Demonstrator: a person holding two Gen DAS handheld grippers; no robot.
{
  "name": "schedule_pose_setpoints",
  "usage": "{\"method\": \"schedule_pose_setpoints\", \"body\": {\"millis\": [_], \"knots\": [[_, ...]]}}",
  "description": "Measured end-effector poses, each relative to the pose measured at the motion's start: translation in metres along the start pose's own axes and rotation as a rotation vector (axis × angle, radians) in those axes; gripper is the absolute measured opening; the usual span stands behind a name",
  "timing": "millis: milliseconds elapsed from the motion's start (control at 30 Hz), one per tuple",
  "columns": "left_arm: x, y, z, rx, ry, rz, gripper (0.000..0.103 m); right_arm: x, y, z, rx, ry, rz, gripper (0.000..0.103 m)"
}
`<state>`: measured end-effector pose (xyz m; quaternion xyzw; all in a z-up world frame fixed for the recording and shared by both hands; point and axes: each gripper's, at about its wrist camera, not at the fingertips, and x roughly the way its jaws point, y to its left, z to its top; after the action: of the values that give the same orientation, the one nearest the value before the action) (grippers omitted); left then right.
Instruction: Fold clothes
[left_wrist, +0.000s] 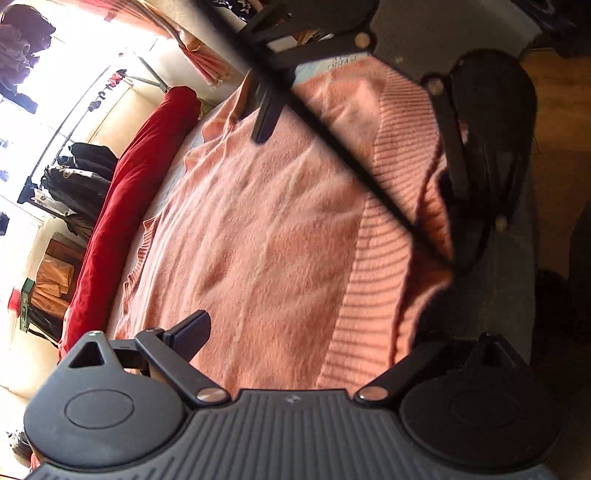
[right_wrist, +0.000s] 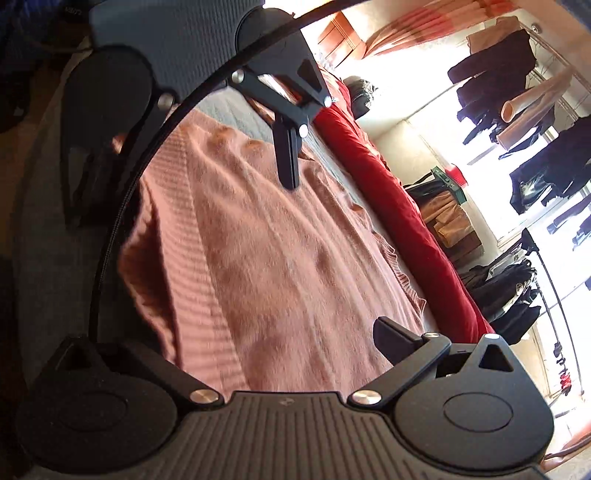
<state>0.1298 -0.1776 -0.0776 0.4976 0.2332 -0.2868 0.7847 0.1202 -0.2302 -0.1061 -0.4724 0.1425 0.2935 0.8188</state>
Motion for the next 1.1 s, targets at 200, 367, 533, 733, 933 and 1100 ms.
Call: {"method": "schedule_pose_setpoints", "body": {"millis": [200,367,533,733,933,1100], "knots": [[-0.005,0.008,-0.02,0.016,0.009,0.01,0.097,-0.005,0.0,-0.016,0.025,0.094,-0.047,0.103],[-0.005,0.009,-0.024,0.009,0.024,0.022,0.097,-0.025,0.004,-0.046,-0.018,0.209,-0.137,0.103],[0.002,0.003,-0.015,0.085,0.014,0.046,0.097,-0.002,-0.004,-0.038,-0.022,0.222,-0.159,0.103],[-0.005,-0.005,-0.024,0.074,0.08,0.093,0.097,0.0,0.0,-0.038,-0.021,0.199,-0.175,0.103],[0.011,-0.01,-0.015,0.116,0.062,0.104,0.097,0.005,0.005,-0.039,-0.072,0.195,-0.152,0.103],[0.01,-0.01,-0.015,0.116,0.053,0.056,0.082,0.01,0.002,-0.037,-0.08,0.188,-0.097,0.103]]}}
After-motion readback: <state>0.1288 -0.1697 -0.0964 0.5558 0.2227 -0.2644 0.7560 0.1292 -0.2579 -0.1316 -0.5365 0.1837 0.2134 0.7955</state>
